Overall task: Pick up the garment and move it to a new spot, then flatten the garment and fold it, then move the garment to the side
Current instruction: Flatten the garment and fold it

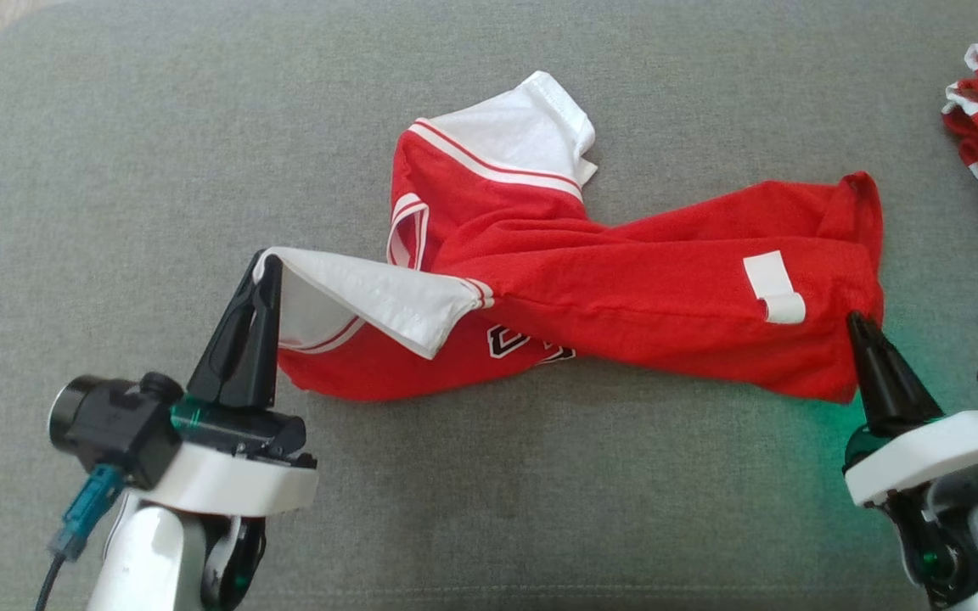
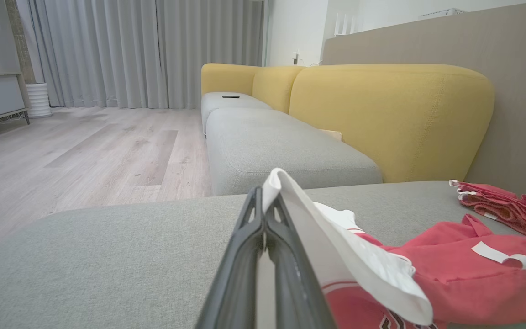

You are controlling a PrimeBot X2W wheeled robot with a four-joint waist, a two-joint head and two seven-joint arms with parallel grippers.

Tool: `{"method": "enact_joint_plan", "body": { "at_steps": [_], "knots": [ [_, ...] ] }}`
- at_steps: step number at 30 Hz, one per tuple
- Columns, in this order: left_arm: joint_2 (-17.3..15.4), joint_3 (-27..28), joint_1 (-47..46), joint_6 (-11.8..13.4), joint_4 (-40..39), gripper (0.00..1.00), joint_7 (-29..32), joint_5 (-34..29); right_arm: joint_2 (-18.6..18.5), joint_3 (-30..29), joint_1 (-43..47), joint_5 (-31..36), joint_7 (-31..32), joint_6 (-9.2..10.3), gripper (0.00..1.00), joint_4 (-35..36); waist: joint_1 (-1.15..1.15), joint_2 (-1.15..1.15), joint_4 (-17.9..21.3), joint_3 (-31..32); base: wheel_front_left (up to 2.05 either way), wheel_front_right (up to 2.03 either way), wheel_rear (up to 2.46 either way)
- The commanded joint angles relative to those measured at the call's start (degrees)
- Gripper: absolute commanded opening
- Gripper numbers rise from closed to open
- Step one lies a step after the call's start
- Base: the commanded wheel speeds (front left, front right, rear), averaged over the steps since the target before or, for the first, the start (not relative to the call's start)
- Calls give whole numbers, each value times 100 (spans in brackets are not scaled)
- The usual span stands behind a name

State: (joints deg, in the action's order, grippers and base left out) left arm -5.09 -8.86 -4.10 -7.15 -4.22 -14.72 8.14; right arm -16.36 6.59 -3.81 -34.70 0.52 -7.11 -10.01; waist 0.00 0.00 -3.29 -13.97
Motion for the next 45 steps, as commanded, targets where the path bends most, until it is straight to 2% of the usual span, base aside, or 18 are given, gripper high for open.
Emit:
{"method": "enact_joint_plan", "body": {
  "at_steps": [1,9,11,14,15,18,22,24,25,29,35,37,40,45],
  "knots": [
    [-40,152,-237,-33,-176,0,-28,-63,-54,53,58,64,36,-37,0,208,0,0,-2,12,0,0,0],
    [-159,137,-407,-33,-393,0,-28,150,-95,-384,84,195,8,-37,0,618,0,0,30,255,0,0,0],
    [-271,110,-614,-33,-506,0,-28,404,-189,-538,-22,180,41,-37,0,892,0,0,58,305,0,0,0],
    [-614,-20,-1149,-34,-604,0,-28,825,-361,-770,-360,106,201,-37,0,1354,0,0,117,315,0,0,0],
    [-614,-20,-1149,-34,-604,0,-28,825,-361,-770,-360,106,201,-37,0,1354,0,0,117,315,0,0,0],
    [-1008,-204,-2020,-34,-632,0,21,1304,-563,-945,-1023,44,486,-37,0,1699,0,0,191,182,0,0,0],
    [-1386,-405,-3607,-34,-313,0,265,1860,-745,-1036,-2261,-34,908,-37,0,1734,0,0,246,-172,0,0,0],
    [-1466,-488,-4455,-34,83,0,345,2044,-802,-995,-2975,-93,1095,-37,0,1499,0,0,274,-415,0,0,0],
    [-1510,-651,-5316,-34,557,0,400,2160,-829,-958,-3744,-155,1217,-37,0,1129,0,0,296,-704,0,0,0],
    [-1557,-951,-7004,-34,1737,0,381,2100,-857,-783,-5327,-40,1239,-37,0,113,0,0,406,-1300,0,0,0],
    [-1366,-1065,-9023,19,3367,0,26,1495,-673,-484,-7286,381,433,-37,0,-1301,0,0,651,-1954,0,0,0],
    [-1275,-988,-9447,74,3590,0,-17,1323,-693,-361,-7730,490,114,-37,0,-1621,0,0,680,-2065,0,0,0],
    [-1183,-742,-9755,73,3331,0,-24,1069,-761,-167,-8174,520,-264,-37,0,-1991,0,0,675,-2185,0,0,0],
    [-1093,-597,-9269,-9,2862,0,-26,943,-923,337,-8190,324,-561,-37,0,-2396,0,0,514,-2209,0,0,0]
  ]
}}
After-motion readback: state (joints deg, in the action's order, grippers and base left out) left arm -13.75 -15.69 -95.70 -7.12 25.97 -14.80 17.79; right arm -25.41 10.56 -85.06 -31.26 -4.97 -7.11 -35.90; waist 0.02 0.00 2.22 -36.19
